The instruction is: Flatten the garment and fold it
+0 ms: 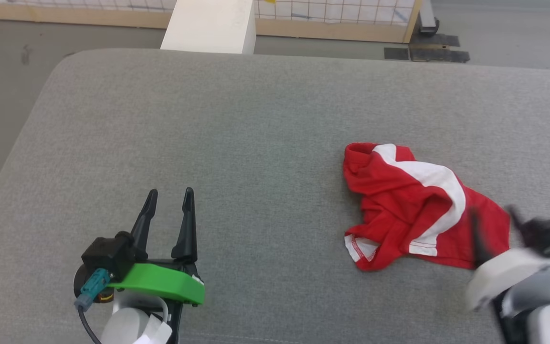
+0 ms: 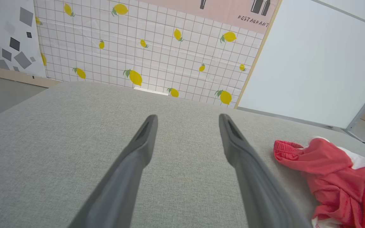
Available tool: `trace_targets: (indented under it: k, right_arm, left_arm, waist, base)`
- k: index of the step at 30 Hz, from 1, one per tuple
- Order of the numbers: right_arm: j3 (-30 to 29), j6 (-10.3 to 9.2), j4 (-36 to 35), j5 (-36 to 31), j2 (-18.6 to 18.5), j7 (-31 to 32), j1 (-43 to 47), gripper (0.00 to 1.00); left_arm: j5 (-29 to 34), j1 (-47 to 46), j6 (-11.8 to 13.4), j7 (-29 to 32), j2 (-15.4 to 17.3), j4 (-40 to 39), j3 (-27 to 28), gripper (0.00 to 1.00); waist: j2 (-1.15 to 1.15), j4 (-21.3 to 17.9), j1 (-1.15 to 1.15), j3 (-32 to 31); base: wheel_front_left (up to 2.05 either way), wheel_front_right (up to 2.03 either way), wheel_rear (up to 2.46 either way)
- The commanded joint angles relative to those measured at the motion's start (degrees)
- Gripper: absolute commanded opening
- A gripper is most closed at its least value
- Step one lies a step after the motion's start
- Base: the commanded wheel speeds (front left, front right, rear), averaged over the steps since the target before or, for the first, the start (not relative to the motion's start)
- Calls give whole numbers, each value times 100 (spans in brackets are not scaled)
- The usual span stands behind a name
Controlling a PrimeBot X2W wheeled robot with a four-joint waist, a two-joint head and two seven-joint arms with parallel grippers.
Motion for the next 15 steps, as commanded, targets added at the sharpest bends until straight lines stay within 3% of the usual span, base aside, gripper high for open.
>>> trace_targets:
  k: [1,7,15]
  right_arm:
    - [323,-9,-152,61,4,-68,275,100]
    - [1096,-9,-238,140,4,452,717,100]
    - [1316,-9,321,-496,4,948,107,100]
  left_arm:
    - [24,54,8,-22,-14,8,-5,100]
    - [14,68,-4,-22,-14,17,-41,100]
    - [20,-81,-14,-22,-14,-77,-124,100]
  waist:
    - [0,-61,0,-58]
    - [0,-150,0,-104]
    - [0,-49,0,236]
  base:
    - [0,0,0]
    - [0,0,0]
    - [0,0,0]
